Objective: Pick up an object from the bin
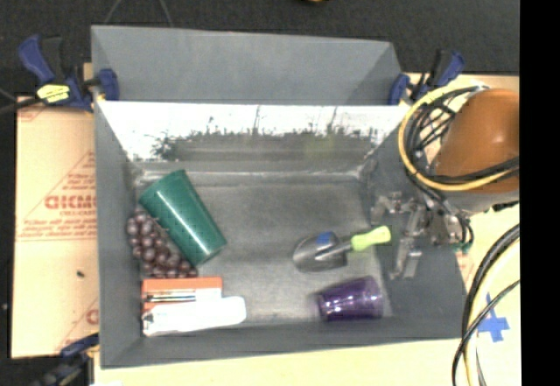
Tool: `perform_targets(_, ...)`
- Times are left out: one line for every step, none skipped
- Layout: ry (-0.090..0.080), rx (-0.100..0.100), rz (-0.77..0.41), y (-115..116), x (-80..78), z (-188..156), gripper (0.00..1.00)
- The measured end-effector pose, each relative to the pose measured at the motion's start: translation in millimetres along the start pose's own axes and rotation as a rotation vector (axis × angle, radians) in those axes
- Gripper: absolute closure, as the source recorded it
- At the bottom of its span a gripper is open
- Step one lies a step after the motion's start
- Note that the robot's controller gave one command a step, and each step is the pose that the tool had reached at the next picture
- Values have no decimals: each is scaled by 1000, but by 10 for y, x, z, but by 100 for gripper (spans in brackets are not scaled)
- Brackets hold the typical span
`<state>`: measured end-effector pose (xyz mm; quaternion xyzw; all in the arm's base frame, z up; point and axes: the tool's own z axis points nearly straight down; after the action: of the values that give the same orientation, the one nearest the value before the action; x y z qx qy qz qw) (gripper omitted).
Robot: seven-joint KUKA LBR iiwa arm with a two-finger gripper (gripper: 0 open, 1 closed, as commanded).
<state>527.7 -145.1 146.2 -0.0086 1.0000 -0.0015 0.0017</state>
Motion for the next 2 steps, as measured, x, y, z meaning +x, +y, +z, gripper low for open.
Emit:
perform_targets(0, 0, -1, 1, 1, 3, 0)
perform_targets(4, 0, -99, 178, 227, 661, 0)
